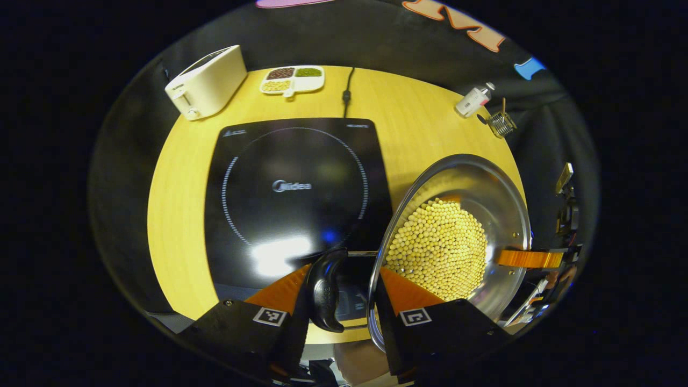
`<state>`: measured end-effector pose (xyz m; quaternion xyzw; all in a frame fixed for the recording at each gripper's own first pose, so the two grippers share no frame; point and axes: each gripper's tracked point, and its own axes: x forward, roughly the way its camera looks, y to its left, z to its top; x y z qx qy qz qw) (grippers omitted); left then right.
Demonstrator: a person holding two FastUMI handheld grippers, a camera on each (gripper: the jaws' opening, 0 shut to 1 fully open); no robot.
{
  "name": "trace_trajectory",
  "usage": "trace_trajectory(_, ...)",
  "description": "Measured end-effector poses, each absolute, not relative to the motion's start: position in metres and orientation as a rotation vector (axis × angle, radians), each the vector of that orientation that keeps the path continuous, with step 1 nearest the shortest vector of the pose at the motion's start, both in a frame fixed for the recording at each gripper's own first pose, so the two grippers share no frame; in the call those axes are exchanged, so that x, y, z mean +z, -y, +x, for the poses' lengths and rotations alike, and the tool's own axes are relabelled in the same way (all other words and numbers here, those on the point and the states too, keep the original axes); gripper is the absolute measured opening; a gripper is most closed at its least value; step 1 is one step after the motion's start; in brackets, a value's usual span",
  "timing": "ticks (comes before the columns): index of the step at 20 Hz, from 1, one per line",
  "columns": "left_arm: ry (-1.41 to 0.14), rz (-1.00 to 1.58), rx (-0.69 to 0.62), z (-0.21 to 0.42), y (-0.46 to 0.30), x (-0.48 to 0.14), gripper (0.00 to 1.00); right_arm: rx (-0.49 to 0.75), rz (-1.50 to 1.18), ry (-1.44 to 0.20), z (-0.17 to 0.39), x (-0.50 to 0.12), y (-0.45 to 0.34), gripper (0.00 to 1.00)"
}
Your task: First push the handle of the pot to place it horizontally, then grasp the pot with both hands and set it on the induction cooktop.
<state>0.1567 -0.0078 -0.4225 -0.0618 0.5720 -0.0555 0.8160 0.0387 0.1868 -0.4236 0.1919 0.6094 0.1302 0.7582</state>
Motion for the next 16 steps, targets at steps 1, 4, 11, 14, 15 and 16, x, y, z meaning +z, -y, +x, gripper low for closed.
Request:
trace_trajectory(1, -1.209, -0.129, -0.117, 0.156, 0.008, -0.424, 0.62, 0.289, 0.412, -1.32, 0.037, -0.423, -0.202, 0.49)
trace_trajectory(4, -1.176, -0.128, -0.102, 0.154, 0.007, -0.424, 0.63, 0.306, 0.396, -1.303, 0.037, -0.423, -0.246, 0.49)
trace_trajectory(11, -1.119, -0.142, -0.073, 0.148, 0.009, -0.431, 0.61, 0.325, 0.349, -1.284, 0.062, -0.434, -0.323, 0.48)
trace_trajectory(14, -1.095, -0.148, -0.059, 0.147, 0.008, -0.434, 0.61, 0.325, 0.333, -1.261, 0.08, -0.435, -0.341, 0.42)
trace_trajectory(15, -1.088, -0.148, -0.054, 0.147, 0.007, -0.433, 0.62, 0.324, 0.335, -1.252, 0.086, -0.438, -0.346, 0.42)
trace_trajectory(16, -1.079, -0.144, -0.048, 0.146, 0.007, -0.434, 0.61, 0.324, 0.336, -1.241, 0.094, -0.44, -0.352, 0.42)
